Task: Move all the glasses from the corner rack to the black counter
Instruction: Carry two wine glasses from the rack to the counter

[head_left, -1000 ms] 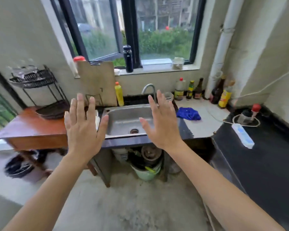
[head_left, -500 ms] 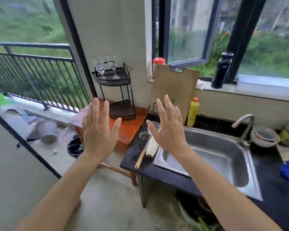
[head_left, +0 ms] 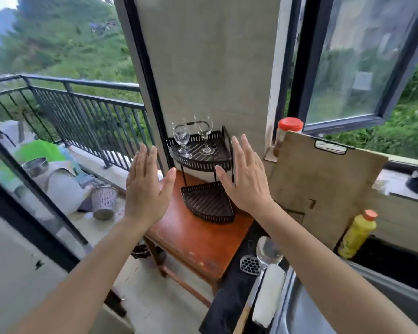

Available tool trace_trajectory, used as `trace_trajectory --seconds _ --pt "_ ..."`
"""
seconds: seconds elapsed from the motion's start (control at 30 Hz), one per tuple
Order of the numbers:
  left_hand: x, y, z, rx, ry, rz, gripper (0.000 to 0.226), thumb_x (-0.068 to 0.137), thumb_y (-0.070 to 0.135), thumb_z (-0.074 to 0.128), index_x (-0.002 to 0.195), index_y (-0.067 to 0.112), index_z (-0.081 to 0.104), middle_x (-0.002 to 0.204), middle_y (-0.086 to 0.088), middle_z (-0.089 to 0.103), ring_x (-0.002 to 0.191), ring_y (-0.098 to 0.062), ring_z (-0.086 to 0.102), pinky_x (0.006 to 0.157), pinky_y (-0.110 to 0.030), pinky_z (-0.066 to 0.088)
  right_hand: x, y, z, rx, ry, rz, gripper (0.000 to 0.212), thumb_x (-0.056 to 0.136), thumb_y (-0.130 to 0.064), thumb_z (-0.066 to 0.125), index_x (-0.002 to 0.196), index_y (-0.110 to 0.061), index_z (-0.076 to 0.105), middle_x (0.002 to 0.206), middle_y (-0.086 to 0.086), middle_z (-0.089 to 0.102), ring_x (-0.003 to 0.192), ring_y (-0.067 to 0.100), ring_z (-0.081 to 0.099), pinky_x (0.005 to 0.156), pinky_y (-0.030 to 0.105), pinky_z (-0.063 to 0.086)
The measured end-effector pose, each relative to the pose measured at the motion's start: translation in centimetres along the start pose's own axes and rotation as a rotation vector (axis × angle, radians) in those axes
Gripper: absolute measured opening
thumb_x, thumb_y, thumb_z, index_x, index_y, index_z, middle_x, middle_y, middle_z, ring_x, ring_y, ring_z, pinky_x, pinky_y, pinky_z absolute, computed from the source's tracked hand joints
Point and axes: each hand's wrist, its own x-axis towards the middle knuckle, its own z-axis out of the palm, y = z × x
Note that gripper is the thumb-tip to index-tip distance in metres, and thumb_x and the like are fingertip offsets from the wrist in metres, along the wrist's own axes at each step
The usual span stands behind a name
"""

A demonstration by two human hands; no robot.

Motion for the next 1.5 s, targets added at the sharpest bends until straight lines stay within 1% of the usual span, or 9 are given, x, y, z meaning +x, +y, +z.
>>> trace_trajectory --seconds 0.3,0.5,0.7,0.87,1.03,1.13,1.23,1.33,1.5 --pt "13.8 -6.5 8.1 -0.202 -0.054 0.11 0.078 0.097 0.058 0.036 0.158 0.013 0.017 0.166 -0.012 0.013 0.154 -0.024 0.01 0.124 -0.043 0.013 9.2 2.0 7.3 -0.13 0.051 0.056 0.077 0.103 -0.058 0.041 0.162 -0.016 0.014 0.169 0.012 0.016 0.151 0.03 0.03 0.12 0.044 0.028" --pt "22.1 -10.5 12.6 -0.356 -0.161 0.17 0.071 0.102 0.055 0.033 0.158 0.014 0.018 0.167 -0.009 0.013 0.154 -0.019 0.01 0.12 -0.033 0.01 14.9 1.3 12.6 -0.105 0.115 0.236 0.079 0.101 -0.06 0.041 0.161 -0.017 0.013 0.165 0.012 0.024 0.143 0.032 0.041 0.11 0.045 0.044" --pt "27.1 -13.9 17.3 -0.648 -0.338 0.111 0.058 0.105 0.05 0.031 0.154 0.019 0.031 0.162 -0.002 0.029 0.15 -0.011 0.021 0.117 -0.026 0.015 15.7 0.1 18.2 -0.071 0.146 0.261 0.073 0.098 -0.058 0.051 0.153 -0.015 0.033 0.125 0.007 0.052 0.103 0.023 0.06 0.078 0.037 0.056" --pt "29.0 -15.2 19.6 -0.756 -0.442 0.165 0.055 0.103 0.058 0.026 0.139 0.028 0.053 0.137 0.009 0.059 0.134 -0.012 0.049 0.113 -0.048 0.038 17.1 -1.0 20.3 -0.006 -0.014 0.199 0.075 0.095 -0.063 0.053 0.156 -0.025 0.03 0.125 0.0 0.049 0.08 0.01 0.055 0.067 0.031 0.054" --pt "29.0 -15.7 19.3 -0.816 -0.489 0.19 0.043 0.103 0.057 0.03 0.131 0.035 0.055 0.13 0.013 0.062 0.129 -0.01 0.052 0.109 -0.049 0.041 17.6 -1.8 20.9 0.108 -0.06 0.243 0.075 0.09 -0.062 0.063 0.152 -0.03 0.032 0.135 -0.006 0.049 0.108 0.011 0.06 0.086 0.037 0.056" --pt "29.1 -15.8 19.1 -0.831 -0.513 0.181 0.041 0.103 0.054 0.035 0.132 0.034 0.054 0.133 0.015 0.06 0.128 -0.006 0.053 0.111 -0.044 0.041 18.2 -2.2 21.1 0.202 0.001 0.304 0.071 0.084 -0.06 0.072 0.138 -0.031 0.035 0.132 -0.011 0.054 0.108 0.003 0.061 0.087 0.04 0.057" --pt "28.8 -15.6 18.9 -0.842 -0.524 0.147 0.027 0.102 0.041 0.049 0.129 0.038 0.052 0.128 0.022 0.059 0.112 0.007 0.059 0.099 -0.029 0.048 18.5 -2.3 21.4 0.294 0.054 0.351 0.066 0.08 -0.055 0.08 0.123 -0.037 0.032 0.125 -0.012 0.061 0.104 0.003 0.067 0.082 0.039 0.06" --pt "28.6 -15.1 18.7 -0.85 -0.504 0.14 0.036 0.096 0.03 0.063 0.127 0.042 0.049 0.119 0.033 0.054 0.108 0.015 0.057 0.08 -0.005 0.047 18.0 -2.3 21.7 0.363 0.145 0.383 0.064 0.078 -0.049 0.083 0.118 -0.036 0.035 0.119 -0.009 0.064 0.1 0.005 0.069 0.073 0.037 0.062" --pt "27.6 -15.0 18.4 -0.94 -0.355 0.139 0.063 0.089 0.029 0.073 0.143 0.03 0.041 0.128 0.018 0.056 0.112 -0.004 0.063 0.082 -0.023 0.056 16.5 -2.7 20.2 0.354 0.343 0.363 0.071 0.078 -0.048 0.079 0.132 -0.024 0.039 0.12 -0.004 0.066 0.1 0.01 0.07 0.069 0.034 0.062"
